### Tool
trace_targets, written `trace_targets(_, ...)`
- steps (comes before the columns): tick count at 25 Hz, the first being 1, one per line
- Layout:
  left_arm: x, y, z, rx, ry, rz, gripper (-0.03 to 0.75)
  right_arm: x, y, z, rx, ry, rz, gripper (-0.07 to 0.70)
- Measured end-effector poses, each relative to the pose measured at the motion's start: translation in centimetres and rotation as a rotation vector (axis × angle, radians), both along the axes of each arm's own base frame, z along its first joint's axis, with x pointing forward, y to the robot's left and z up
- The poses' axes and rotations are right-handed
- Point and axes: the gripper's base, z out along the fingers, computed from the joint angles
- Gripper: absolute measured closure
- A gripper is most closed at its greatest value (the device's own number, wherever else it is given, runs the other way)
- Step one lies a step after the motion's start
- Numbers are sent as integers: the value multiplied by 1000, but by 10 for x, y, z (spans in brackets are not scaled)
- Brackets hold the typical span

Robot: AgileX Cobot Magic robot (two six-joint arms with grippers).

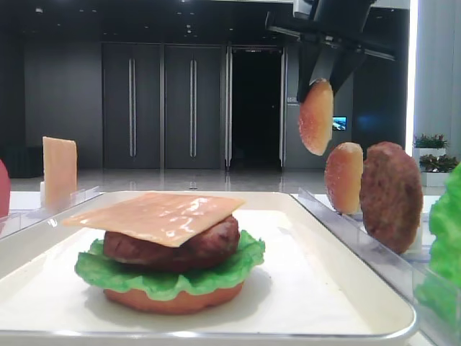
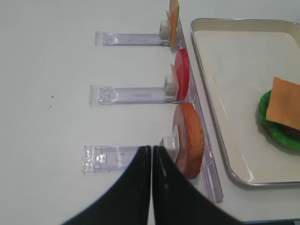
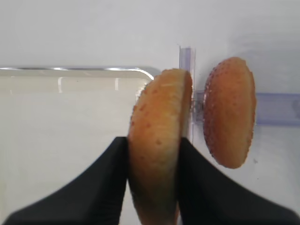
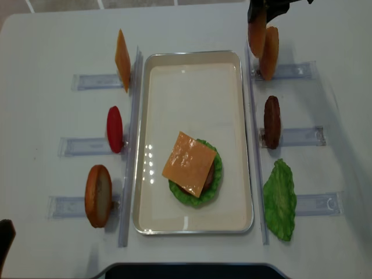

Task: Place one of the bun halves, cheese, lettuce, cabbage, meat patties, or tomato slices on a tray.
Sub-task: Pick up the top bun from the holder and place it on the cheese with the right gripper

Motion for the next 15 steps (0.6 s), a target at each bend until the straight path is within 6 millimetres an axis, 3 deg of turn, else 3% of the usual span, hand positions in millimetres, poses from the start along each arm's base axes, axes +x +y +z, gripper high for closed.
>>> trace_targets(5,0,0,0,0,0,0,716,-20,19,24,15,-49,56,377)
trace_targets(15,0,0,0,0,0,0,716,-62,55,53,43,-95,168,377)
